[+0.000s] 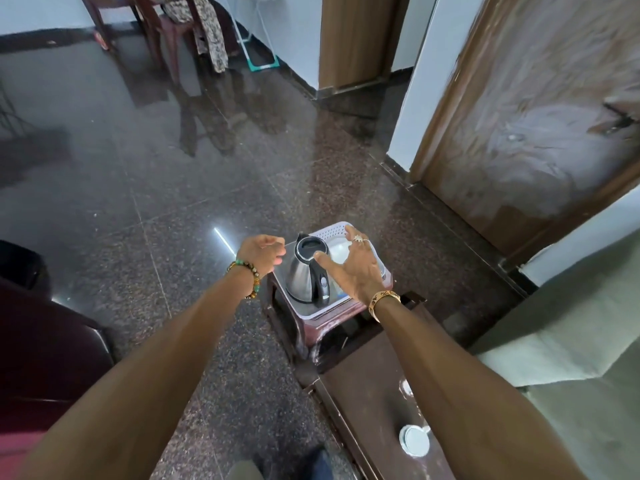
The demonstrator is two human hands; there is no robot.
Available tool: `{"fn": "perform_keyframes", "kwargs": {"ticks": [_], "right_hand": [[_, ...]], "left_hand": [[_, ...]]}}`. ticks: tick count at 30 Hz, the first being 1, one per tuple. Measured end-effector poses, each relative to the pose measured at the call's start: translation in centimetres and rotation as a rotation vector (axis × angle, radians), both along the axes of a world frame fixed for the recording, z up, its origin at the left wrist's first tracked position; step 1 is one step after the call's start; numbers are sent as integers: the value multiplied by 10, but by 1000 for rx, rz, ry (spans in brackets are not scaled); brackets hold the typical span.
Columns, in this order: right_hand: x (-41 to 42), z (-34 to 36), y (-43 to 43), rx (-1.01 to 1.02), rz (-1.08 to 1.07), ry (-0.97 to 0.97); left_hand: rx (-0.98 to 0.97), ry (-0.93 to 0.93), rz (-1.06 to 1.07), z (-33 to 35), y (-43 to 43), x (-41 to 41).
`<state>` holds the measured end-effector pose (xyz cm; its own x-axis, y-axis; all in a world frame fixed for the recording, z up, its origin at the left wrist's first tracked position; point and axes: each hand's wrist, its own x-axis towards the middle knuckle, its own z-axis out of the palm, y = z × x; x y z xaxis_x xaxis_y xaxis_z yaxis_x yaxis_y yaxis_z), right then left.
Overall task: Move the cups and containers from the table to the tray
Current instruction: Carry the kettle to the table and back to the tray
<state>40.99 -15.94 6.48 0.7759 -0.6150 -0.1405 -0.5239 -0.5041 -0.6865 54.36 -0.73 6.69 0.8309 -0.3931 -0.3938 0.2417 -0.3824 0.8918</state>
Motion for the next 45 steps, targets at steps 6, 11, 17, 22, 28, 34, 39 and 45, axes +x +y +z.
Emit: {"fn": "perform_keyframes", "kwargs": {"ticks": [6, 11, 17, 22, 28, 34, 39, 45], "right_hand": [[8, -28, -3, 40, 11, 76], [19, -56, -8, 48, -7, 157], [44, -90, -17, 120, -60, 235], [62, -112, -17, 174, -125, 269], [62, -154, -16, 205, -180, 340], [60, -183, -8, 244, -213, 350], [63, -199, -8, 227, -302, 279], [63, -217, -3, 110, -364, 189]], "left_hand": [[12, 100, 1, -33, -10, 24], [13, 240, -58, -74, -26, 52], [20, 273, -116, -112, -45, 84], [111, 177, -108, -136, -55, 112], [192, 128, -127, -174, -69, 136], [111, 161, -123, -211, -80, 135], [-34, 259, -187, -230, -86, 136], [-102, 269, -151, -243, -97, 137]]}}
